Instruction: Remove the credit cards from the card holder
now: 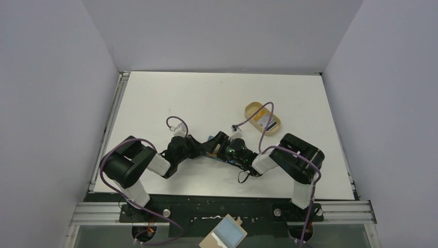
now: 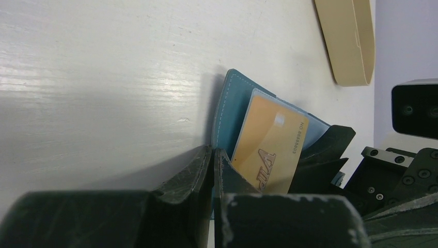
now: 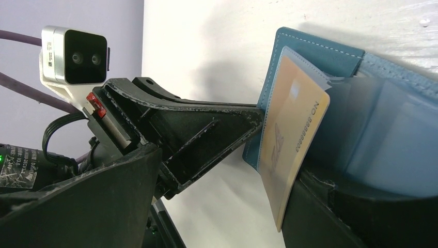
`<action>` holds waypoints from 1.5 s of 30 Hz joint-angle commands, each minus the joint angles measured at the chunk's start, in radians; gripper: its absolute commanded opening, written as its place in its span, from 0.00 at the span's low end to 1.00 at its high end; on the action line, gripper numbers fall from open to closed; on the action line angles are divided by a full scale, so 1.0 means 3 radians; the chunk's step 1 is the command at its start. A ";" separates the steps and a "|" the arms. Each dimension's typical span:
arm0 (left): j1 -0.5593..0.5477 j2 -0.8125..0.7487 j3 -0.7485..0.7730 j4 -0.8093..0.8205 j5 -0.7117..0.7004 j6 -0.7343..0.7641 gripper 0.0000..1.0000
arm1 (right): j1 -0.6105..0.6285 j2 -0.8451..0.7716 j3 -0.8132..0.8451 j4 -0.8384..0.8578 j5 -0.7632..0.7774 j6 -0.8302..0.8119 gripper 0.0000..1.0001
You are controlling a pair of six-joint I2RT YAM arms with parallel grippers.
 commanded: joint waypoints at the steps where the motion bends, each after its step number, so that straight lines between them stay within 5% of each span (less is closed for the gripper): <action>1: -0.0040 0.0153 -0.0095 -0.0439 0.0028 0.0081 0.00 | 0.0034 -0.0178 -0.0042 -0.0063 -0.0051 -0.0142 0.77; 30: -0.0040 0.0240 -0.0084 -0.0358 0.0074 0.0065 0.00 | -0.0226 -0.0533 -0.0579 -0.0342 -0.0038 -0.0301 0.73; 32: -0.0040 0.0249 -0.0080 -0.0355 0.0079 0.0064 0.00 | -0.0244 -0.0536 -0.0616 -0.0382 -0.0018 -0.0288 0.67; 35: -0.0040 0.0256 -0.0075 -0.0355 0.0083 0.0065 0.00 | -0.0255 -0.0539 -0.0687 -0.0429 0.0068 -0.0263 0.44; 45: -0.0040 0.0295 -0.0040 -0.0368 0.0113 0.0076 0.00 | -0.0327 -0.0526 -0.0863 -0.0400 0.0059 -0.0265 0.43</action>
